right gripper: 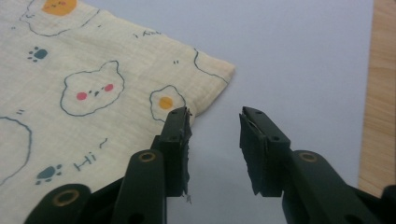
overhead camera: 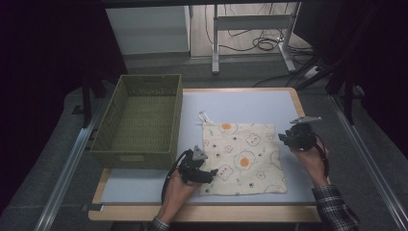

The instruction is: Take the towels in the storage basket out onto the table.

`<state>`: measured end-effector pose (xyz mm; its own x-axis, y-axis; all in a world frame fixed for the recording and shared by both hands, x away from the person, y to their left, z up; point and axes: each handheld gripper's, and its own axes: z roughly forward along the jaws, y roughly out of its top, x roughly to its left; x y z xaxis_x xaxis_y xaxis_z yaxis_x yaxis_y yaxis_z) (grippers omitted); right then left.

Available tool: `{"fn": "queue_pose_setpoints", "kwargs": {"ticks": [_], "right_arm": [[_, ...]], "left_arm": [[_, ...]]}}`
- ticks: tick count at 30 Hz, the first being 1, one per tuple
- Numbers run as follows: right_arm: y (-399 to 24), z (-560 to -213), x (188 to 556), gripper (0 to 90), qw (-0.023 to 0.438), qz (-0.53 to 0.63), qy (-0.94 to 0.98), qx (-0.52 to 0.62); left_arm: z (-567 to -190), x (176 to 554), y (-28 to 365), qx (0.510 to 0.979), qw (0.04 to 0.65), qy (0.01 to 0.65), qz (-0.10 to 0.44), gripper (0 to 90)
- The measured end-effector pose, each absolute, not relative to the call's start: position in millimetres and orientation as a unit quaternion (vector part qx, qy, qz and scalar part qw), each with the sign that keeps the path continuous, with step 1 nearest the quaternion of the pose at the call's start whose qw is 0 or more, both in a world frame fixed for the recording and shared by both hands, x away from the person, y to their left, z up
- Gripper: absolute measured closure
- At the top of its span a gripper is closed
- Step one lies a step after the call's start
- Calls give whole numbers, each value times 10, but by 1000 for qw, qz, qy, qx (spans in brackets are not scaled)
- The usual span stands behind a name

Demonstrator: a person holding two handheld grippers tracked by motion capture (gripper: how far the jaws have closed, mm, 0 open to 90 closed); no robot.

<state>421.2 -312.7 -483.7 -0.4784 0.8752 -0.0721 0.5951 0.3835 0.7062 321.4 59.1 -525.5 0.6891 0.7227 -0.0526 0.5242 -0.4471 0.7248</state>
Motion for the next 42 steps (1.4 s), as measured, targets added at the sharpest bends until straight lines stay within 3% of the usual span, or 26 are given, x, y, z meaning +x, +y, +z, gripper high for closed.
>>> {"fn": "queue_pose_setpoints", "kwargs": {"ticks": [10, 26, 34, 42], "right_arm": [[-3134, -4998, 4450, 622, 164, 352, 795, 466], [-3178, -5077, 4641, 635, 179, 347, 798, 459], [-3246, -5095, 4798, 663, 182, 355, 787, 470], [-3090, -5148, 4956, 609, 183, 352, 796, 457]], "left_arm": [[-5282, 3682, 544, 816, 362, 425, 150, 353], [-5330, 4450, 546, 774, 333, 495, 214, 542], [-5366, 4667, 592, 766, 327, 504, 227, 554], [-5396, 4766, 634, 769, 346, 495, 210, 548]]}}
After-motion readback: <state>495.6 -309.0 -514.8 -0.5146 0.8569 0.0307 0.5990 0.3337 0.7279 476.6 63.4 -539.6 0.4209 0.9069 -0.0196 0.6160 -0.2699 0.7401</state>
